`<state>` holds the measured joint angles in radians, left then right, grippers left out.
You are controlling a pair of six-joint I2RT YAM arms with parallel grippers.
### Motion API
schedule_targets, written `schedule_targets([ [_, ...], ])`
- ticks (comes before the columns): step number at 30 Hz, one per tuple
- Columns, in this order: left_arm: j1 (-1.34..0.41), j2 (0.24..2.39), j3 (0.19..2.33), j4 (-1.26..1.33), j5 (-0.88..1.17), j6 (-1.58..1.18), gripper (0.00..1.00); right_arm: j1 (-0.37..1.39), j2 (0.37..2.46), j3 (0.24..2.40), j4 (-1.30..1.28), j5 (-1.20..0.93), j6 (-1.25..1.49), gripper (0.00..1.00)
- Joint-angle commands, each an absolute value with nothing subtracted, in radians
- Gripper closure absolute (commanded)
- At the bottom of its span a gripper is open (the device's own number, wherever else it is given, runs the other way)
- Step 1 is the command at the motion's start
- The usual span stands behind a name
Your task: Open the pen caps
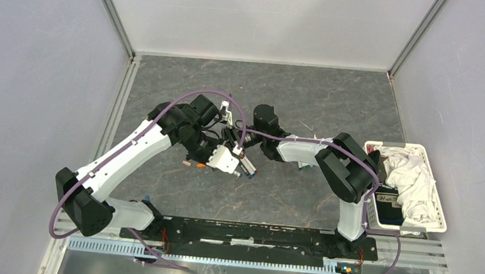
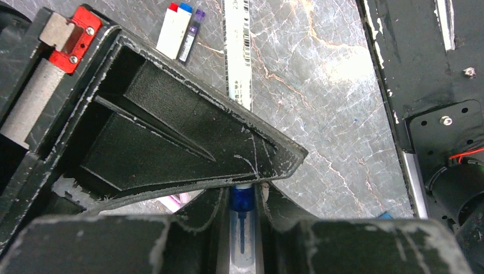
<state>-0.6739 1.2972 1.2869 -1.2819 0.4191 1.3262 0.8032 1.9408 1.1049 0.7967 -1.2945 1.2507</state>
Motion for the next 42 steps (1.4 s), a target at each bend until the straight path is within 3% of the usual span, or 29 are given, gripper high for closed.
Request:
schedule_targets([
  [1,-0.721,1.321,1.345,-1.201,0.59,1.297,0.98,0.816,1.959,1.198,0.824,-1.106,1.27,1.0],
  [5,-0.721,1.332,1.362,-1.199,0.602,1.288,0.98,0.815,1.986,1.228,0.77,-1.072,1.252,1.0],
  [7,-0.72,1.336,1.374,-1.209,0.578,1.296,0.98,0.813,1.977,1.238,0.624,-1.07,1.139,1.0],
  [9,-0.68,1.333,1.39,-1.248,0.489,1.347,0.98,0.796,1.908,1.204,0.226,-1.068,0.832,1.0],
  [11,-0.425,1.33,1.417,-1.335,0.424,1.551,0.98,0.771,1.689,0.974,-0.185,-0.987,0.447,1.0],
  [12,-0.245,1.341,1.424,-1.345,0.434,1.668,0.98,0.747,1.557,0.792,-0.072,-0.981,0.543,1.0],
  [13,-0.187,1.367,1.442,-1.38,0.413,1.731,0.98,0.724,1.48,0.585,0.283,-1.009,0.77,1.0],
  [14,-0.236,1.384,1.469,-1.399,0.401,1.69,0.98,0.723,1.459,0.535,0.456,-1.037,0.904,1.0],
  [17,-0.449,1.34,1.419,-1.315,0.314,1.556,0.98,0.757,1.546,0.791,-0.101,-0.993,0.494,1.0],
  [20,-0.554,1.306,1.384,-1.314,0.262,1.513,0.98,0.75,1.527,0.722,0.073,-1.032,0.613,1.0],
  [25,-0.632,1.276,1.4,-1.336,0.324,1.446,0.96,0.75,1.526,0.809,0.06,-1.073,0.6,1.0],
  [26,-0.649,1.267,1.4,-1.336,0.355,1.418,0.9,0.752,1.525,0.829,0.066,-1.08,0.606,1.0],
  [28,-0.684,1.254,1.39,-1.326,0.401,1.349,0.61,0.752,1.534,0.862,0.101,-1.101,0.637,1.0],
  [29,-0.698,1.247,1.38,-1.321,0.418,1.336,0.54,0.755,1.539,0.873,0.13,-1.108,0.655,1.0],
  [35,-0.741,1.239,1.342,-1.245,0.491,1.201,0.23,0.772,1.598,0.965,0.192,-1.118,0.713,1.0],
  [38,-0.751,1.233,1.31,-1.208,0.486,1.188,0.21,0.779,1.618,0.978,0.295,-1.124,0.791,1.0],
  [42,-0.769,1.218,1.278,-1.16,0.466,1.183,0.26,0.791,1.648,1.001,0.376,-1.129,0.86,1.0],
])
